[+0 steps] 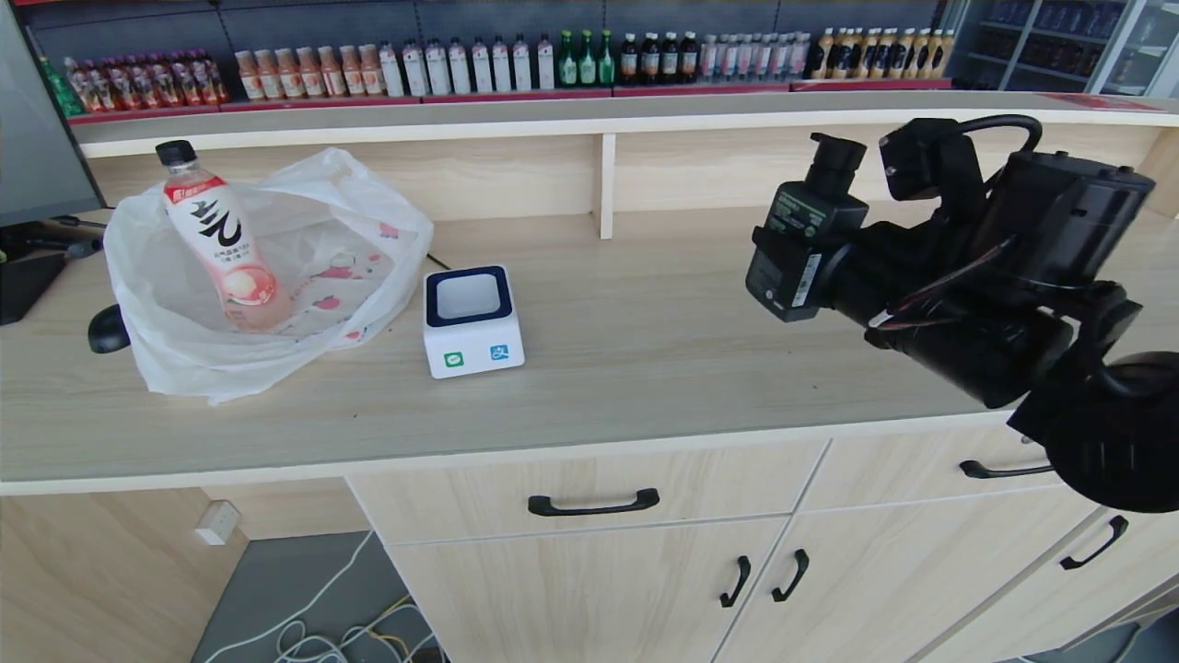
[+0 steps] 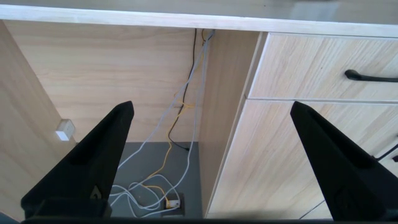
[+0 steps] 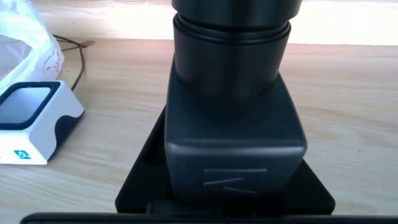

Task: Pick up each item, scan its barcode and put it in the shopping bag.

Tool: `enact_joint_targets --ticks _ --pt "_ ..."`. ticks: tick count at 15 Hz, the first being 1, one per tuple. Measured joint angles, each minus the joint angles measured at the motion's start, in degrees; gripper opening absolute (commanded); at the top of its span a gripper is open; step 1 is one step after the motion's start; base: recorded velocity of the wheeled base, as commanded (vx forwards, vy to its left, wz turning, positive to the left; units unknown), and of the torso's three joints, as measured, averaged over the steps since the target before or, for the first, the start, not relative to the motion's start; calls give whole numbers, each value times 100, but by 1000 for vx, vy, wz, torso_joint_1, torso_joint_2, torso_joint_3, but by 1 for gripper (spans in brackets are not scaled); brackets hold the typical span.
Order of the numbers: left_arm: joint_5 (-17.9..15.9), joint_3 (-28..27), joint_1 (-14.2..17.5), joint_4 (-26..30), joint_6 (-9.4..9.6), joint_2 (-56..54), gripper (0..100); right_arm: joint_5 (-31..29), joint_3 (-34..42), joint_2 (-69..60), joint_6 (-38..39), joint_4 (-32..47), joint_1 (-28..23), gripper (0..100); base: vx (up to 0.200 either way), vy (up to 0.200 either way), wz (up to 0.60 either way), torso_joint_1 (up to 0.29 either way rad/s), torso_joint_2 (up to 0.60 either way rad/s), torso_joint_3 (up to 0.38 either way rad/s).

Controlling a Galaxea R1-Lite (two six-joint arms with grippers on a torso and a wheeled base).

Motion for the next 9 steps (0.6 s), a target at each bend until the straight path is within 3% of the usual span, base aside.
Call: enact_joint_targets --ticks 4,9 --pt "0 0 2 0 0 -2 100 101 1365 -1061 -115 -117 226 0 0 0 0 0 0 0" --pt "0 0 0 0 0 -2 100 1524 1787 -1301 251 -389 394 0 0 0 0 0 0 0"
